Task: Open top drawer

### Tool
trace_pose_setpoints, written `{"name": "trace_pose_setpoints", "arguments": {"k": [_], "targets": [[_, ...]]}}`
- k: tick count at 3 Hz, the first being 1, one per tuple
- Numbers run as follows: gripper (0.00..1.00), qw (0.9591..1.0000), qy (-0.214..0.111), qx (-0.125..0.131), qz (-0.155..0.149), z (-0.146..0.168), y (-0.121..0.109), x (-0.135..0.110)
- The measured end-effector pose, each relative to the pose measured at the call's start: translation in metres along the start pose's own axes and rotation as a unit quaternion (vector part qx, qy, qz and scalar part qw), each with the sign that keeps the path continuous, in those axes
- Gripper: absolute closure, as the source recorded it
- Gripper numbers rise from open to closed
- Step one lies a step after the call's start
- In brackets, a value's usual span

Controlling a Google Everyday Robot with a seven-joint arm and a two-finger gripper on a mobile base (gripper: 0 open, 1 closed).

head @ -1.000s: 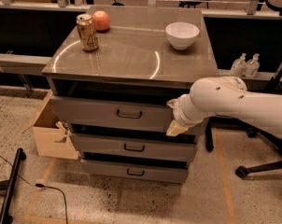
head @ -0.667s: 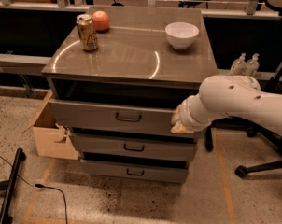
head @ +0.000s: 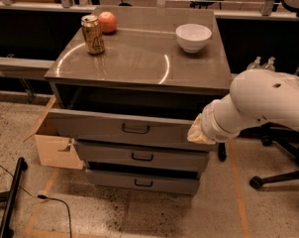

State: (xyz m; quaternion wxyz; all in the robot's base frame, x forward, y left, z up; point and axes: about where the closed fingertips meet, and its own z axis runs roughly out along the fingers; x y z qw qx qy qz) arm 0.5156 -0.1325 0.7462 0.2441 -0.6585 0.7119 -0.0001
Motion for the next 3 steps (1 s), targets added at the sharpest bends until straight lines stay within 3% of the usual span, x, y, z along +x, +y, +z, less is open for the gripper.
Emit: {"name": "trace_pose_setpoints", "arguments": {"k": [2, 3], "targets": [[0.39, 0.9994, -0.015, 0.023, -0.023, 0.005, -0.020, -0.015], [0.42, 0.9988, -0.015, 0.035, -0.030, 0.011, -0.031, -0.016]]}}
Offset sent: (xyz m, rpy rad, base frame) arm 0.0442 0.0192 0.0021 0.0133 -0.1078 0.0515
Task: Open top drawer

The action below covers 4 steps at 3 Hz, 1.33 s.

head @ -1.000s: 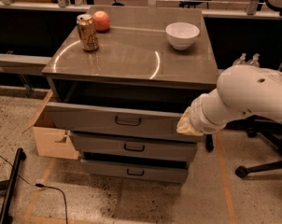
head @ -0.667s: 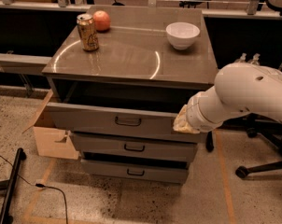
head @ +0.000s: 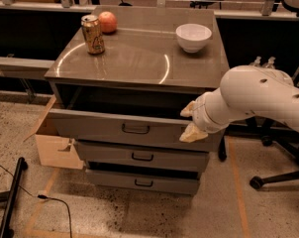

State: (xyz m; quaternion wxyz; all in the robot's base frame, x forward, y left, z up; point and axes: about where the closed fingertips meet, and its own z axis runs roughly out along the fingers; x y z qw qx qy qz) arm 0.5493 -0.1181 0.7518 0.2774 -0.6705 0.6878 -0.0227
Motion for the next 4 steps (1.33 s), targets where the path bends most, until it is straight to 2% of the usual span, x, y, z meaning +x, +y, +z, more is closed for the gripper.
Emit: {"name": "trace_pose_setpoints", "arguments": {"k": [1, 3, 4], "targets": [[0.40, 1.0000, -0.004, 0.000, -0.003, 0.011, -0.006, 0.000], [0.00, 1.0000, -0.002, -0.005, -0.004, 0.036, -0.017, 0.007], [0.00, 0.9999, 0.002, -0.014, -0.004, 0.052, -0.018, 0.013]]}}
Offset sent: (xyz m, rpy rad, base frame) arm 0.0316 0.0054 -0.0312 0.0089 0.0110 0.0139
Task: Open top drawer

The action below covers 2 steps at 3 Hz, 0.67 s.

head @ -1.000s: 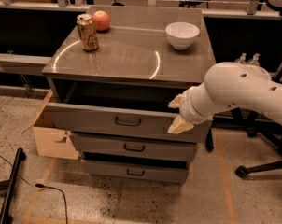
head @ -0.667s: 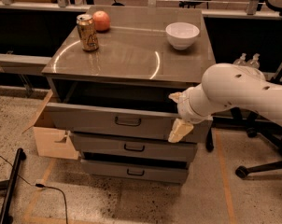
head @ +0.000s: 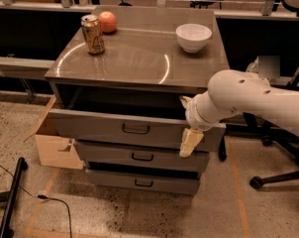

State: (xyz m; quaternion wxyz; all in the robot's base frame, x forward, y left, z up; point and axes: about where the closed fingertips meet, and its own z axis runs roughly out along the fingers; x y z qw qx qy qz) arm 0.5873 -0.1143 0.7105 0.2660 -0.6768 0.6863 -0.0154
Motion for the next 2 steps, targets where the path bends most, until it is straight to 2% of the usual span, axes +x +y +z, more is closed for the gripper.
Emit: {"name": "trace_pose_setpoints", "arguments": {"k": [2], "targets": [[0.41, 0.9996, 0.008, -0.026, 0.003, 0.029, 0.006, 0.013]]}}
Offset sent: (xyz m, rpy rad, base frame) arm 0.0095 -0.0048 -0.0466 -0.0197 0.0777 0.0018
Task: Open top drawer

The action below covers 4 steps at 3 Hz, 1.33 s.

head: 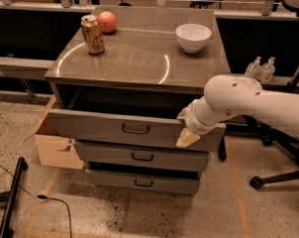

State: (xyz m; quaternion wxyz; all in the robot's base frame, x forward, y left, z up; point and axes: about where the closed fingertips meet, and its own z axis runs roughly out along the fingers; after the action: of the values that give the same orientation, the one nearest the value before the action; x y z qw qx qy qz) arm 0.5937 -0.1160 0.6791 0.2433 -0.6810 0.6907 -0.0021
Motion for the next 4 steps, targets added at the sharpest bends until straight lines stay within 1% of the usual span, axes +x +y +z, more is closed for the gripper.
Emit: {"name": "trace_pose_setpoints", "arguments": {"k": [1, 2, 3, 4], "targets": [[0.49, 1.0000, 0.003, -0.006, 0.003, 0.005, 0.003, 0.004], [0.58, 0.9998, 0.004, -0.017, 0.004, -0.001, 0.012, 0.006], [0.73, 0.9991, -0.002, -0.040, 0.010, -0.017, 0.034, 0.002], [0.68, 0.9980, -0.020, -0.058, 0.013, -0.032, 0.054, -0.011]]}}
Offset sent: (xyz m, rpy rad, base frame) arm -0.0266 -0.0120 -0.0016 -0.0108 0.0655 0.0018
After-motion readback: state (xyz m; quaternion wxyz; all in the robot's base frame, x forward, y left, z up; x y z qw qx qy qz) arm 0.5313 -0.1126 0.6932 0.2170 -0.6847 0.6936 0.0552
